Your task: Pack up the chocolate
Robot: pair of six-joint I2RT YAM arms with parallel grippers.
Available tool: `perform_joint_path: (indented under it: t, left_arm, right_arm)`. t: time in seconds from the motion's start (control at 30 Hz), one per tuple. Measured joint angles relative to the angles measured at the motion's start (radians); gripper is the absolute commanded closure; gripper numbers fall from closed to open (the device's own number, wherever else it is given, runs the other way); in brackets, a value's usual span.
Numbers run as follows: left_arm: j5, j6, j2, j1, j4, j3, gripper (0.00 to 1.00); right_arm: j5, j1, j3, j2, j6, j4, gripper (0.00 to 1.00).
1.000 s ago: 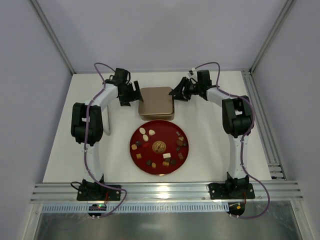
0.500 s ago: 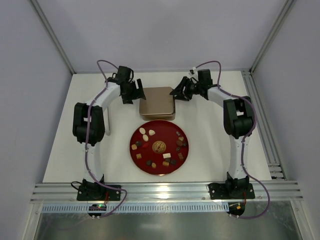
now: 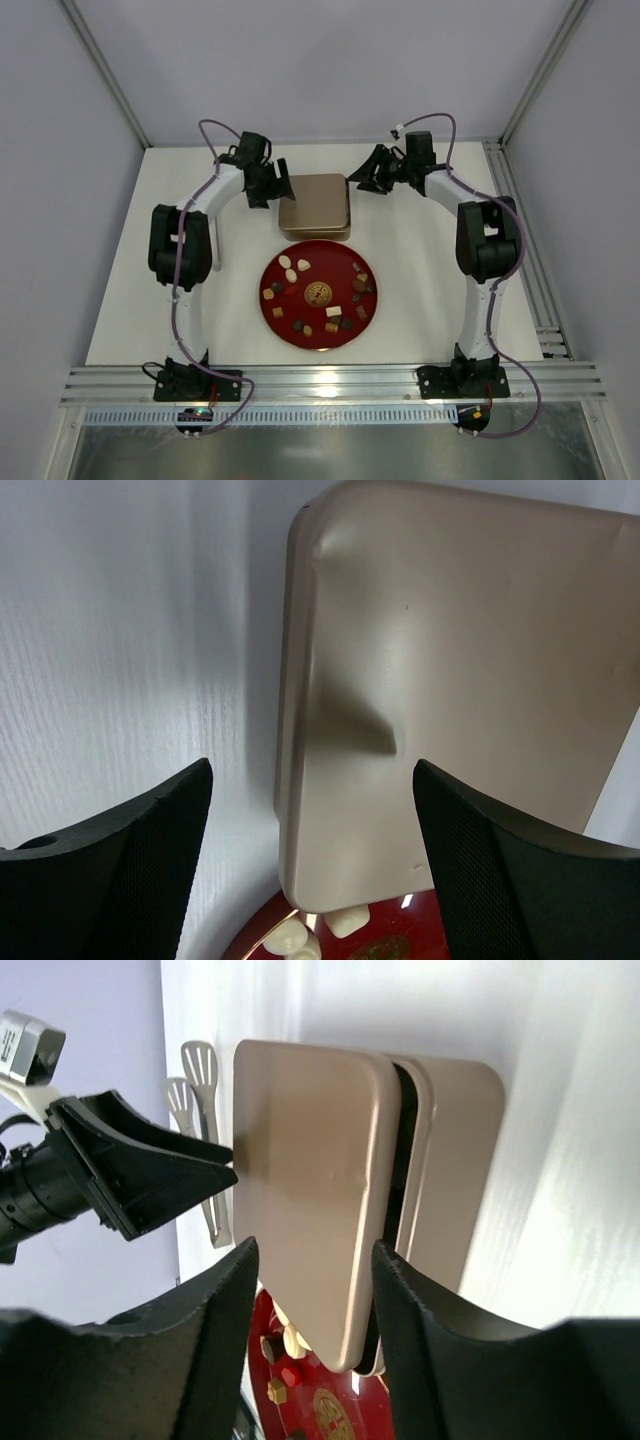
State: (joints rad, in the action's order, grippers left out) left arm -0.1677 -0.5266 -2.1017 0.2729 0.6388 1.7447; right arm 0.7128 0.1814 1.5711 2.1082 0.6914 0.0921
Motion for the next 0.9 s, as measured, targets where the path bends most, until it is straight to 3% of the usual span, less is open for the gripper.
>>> perform_joint_path:
  t: [0.4, 0.9]
  left_arm:
    - [-0.002, -0.020, -0.018, 0.027, 0.002, 0.012, 0.21]
    - [0.001, -0.022, -0.077, 0.068, 0.018, 0.122, 0.21]
  right_arm:
    - [-0.130, -0.004, -0.018, -0.035, -0.095, 0.106, 0.53]
    - [-0.153, 0.044, -0.029, -0.034, -0.126, 0.119, 0.40]
